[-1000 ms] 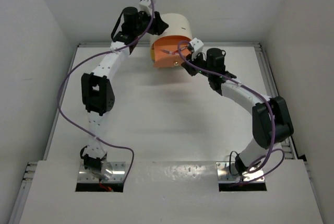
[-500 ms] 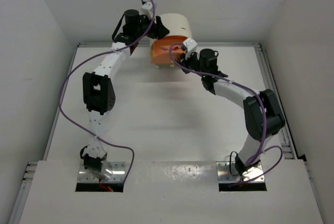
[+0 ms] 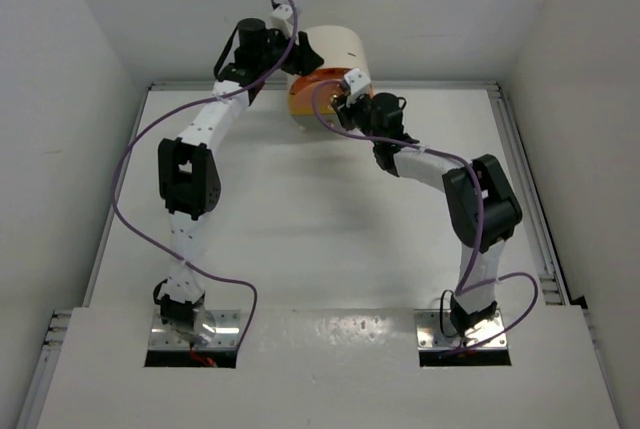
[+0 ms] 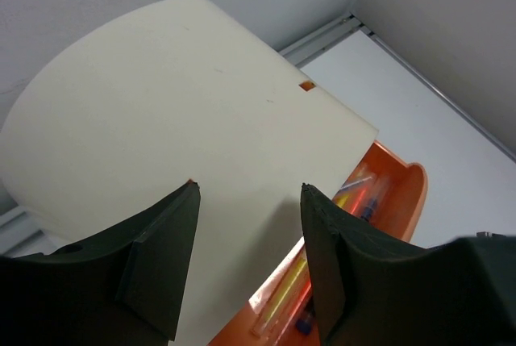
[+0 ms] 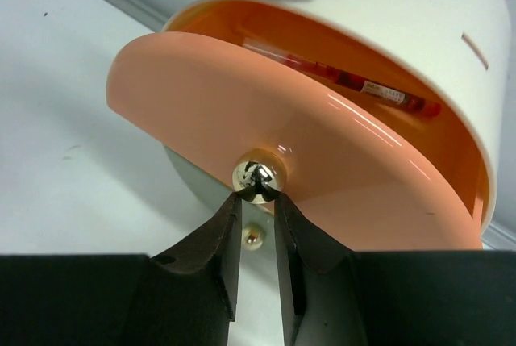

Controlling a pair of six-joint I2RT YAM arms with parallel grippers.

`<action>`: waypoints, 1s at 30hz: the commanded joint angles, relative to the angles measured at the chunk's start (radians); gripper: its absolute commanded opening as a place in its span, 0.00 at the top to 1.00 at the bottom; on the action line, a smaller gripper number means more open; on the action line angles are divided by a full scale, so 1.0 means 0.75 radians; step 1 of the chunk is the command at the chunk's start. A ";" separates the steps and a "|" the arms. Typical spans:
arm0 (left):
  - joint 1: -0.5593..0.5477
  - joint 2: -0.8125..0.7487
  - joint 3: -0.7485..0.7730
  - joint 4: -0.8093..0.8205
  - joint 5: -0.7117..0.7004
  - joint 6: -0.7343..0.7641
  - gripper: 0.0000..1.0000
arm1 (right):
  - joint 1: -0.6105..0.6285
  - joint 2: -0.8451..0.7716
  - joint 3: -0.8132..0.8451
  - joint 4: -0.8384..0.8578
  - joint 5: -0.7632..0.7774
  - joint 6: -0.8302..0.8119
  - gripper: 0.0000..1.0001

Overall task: Sort the stationery into containers
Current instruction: Close the drawer

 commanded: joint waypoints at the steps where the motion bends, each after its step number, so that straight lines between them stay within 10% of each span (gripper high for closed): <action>1: 0.006 -0.040 -0.035 -0.045 0.040 0.022 0.41 | 0.005 0.045 0.097 0.165 0.028 0.012 0.77; 30: 0.031 -0.142 -0.091 -0.035 0.067 0.077 0.30 | 0.012 0.072 0.149 0.206 -0.058 0.129 0.70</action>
